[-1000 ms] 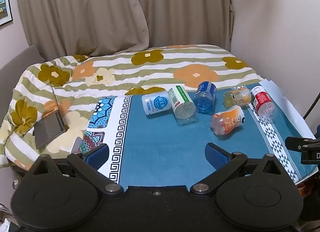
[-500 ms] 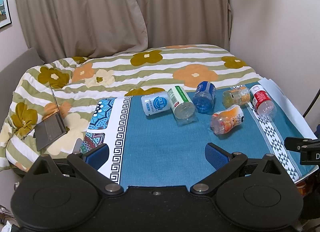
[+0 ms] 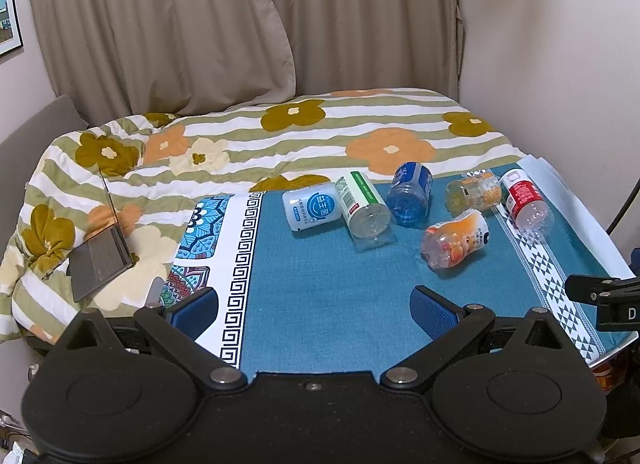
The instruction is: Flip cup upright
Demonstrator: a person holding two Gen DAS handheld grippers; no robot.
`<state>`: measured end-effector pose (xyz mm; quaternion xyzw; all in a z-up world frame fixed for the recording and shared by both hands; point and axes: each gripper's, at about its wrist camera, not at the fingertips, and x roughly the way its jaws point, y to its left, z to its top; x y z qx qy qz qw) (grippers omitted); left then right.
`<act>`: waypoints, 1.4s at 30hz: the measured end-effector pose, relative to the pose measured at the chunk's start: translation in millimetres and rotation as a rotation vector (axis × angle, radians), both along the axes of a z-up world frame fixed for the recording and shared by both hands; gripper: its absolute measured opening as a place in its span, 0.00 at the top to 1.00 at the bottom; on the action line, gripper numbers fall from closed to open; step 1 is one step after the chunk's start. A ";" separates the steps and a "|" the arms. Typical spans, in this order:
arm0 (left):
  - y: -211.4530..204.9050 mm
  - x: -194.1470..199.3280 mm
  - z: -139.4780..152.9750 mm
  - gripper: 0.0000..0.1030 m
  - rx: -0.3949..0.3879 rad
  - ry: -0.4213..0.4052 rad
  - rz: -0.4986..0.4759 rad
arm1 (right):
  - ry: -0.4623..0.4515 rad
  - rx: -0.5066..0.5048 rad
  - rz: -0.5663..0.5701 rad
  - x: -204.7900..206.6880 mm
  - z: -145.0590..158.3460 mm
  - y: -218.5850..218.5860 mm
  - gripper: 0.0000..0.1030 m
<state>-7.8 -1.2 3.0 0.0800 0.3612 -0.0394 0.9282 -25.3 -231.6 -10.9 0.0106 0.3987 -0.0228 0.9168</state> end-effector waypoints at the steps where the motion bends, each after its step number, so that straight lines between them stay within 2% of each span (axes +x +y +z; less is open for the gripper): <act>1: -0.1 0.0 0.0 0.00 0.000 0.000 0.000 | 0.001 0.000 0.000 0.2 0.2 -0.1 0.00; 42: 1.6 12.9 -5.2 0.00 -0.013 0.027 -0.014 | 0.019 0.006 -0.006 2.7 -14.3 5.2 0.00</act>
